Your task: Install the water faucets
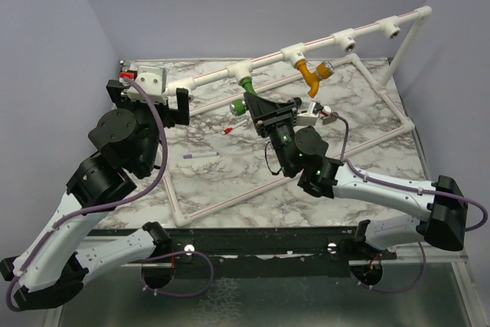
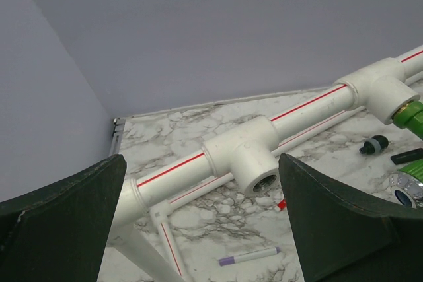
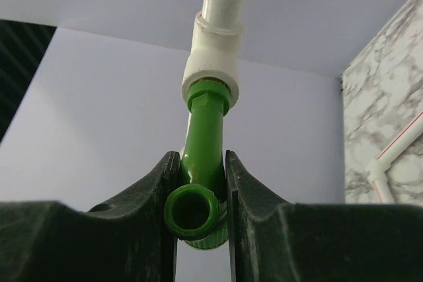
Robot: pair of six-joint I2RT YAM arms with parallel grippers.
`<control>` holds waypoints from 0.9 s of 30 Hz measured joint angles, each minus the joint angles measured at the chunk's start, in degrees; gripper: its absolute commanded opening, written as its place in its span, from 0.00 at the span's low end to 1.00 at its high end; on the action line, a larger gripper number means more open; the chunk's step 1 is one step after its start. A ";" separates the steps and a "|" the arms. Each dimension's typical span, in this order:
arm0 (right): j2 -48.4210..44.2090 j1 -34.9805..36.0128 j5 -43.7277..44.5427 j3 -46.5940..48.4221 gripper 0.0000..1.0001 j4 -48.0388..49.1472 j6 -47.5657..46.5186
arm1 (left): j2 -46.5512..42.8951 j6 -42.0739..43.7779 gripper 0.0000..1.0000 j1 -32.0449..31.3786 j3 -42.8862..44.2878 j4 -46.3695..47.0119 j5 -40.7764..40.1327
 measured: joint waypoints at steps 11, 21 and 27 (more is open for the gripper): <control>-0.15 -0.28 -0.02 2.08 0.01 -7.52 18.23 | -0.33 -0.11 0.99 0.00 0.00 -0.02 0.76; -1.25 -0.24 -0.48 2.08 0.56 -10.23 16.74 | -0.31 -0.22 0.99 0.00 0.00 -0.04 0.87; -2.36 -0.20 -1.05 2.05 0.68 -11.41 13.88 | -0.09 -0.22 0.99 0.00 0.00 -0.04 0.87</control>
